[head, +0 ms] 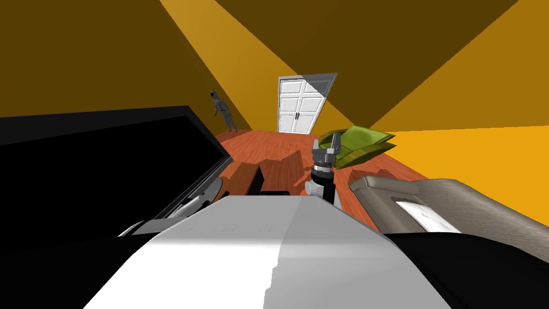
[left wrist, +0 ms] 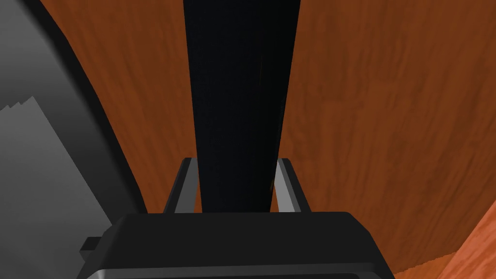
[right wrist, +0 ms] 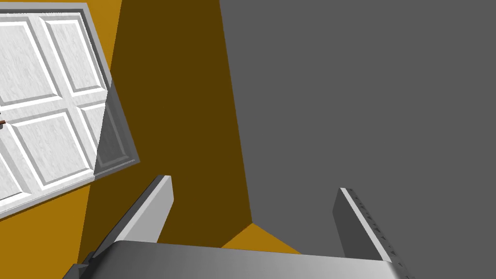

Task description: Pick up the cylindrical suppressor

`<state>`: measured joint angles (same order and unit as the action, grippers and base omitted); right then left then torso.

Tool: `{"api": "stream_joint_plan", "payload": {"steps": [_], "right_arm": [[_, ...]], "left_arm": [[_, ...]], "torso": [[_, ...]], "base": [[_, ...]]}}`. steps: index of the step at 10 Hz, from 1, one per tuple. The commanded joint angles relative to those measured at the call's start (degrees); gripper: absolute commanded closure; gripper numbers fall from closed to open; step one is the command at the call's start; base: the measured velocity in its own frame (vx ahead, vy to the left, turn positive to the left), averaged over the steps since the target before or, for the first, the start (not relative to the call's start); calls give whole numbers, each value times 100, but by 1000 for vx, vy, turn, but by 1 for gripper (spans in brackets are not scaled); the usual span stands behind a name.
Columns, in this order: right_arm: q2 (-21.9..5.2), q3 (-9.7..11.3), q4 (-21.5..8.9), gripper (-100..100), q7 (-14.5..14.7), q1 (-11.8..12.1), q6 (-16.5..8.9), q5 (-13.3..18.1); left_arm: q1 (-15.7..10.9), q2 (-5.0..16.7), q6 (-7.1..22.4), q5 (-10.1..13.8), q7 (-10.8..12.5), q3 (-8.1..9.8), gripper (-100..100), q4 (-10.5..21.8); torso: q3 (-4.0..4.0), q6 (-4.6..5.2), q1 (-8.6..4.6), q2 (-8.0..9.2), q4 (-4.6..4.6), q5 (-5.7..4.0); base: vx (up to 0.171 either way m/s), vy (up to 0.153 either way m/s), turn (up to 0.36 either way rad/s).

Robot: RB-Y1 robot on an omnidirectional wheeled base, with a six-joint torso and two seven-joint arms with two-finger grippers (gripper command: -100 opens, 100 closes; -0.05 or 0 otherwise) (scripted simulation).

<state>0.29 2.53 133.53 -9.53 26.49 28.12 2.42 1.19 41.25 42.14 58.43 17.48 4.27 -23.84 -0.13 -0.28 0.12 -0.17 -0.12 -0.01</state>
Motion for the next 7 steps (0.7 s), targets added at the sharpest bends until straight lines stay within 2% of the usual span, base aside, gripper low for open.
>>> {"api": "stream_joint_plan", "payload": {"steps": [1,2,3,4,5,6,7], "right_arm": [[0,0,0,0,0,0,0,0],[0,0,0,0,0,0,0,0],[1,1,0,0,0,0,0,0],[0,1,0,0,0,-1,0,0],[0,1,0,0,0,-2,0,0],[0,0,0,0,0,-1,0,0],[0,1,0,0,0,-2,0,0]], "left_arm": [[-278,64,56,-1,-275,-184,100,179],[-447,103,92,-15,-410,-317,100,216],[-448,103,92,-15,-410,-317,100,216],[-448,103,92,-15,-410,-317,100,216],[-618,143,127,-30,-545,-449,100,254],[-554,101,99,-34,-456,-396,100,239],[-565,105,96,-38,-483,-409,0,247]], "torso": [[0,0,0,0,0,0],[-6,2,-6,-11,-1,-1],[-11,9,-31,-22,0,-3],[-12,12,-28,-25,0,-4],[-4,17,-11,-12,5,-5],[-2,6,-6,-7,4,-6],[4,11,-5,3,6,-4]], "base": [[94,-23,476],[115,-88,411],[108,-72,259],[49,-16,27],[47,-5,250],[27,-11,68],[4,-2,-11]]}}
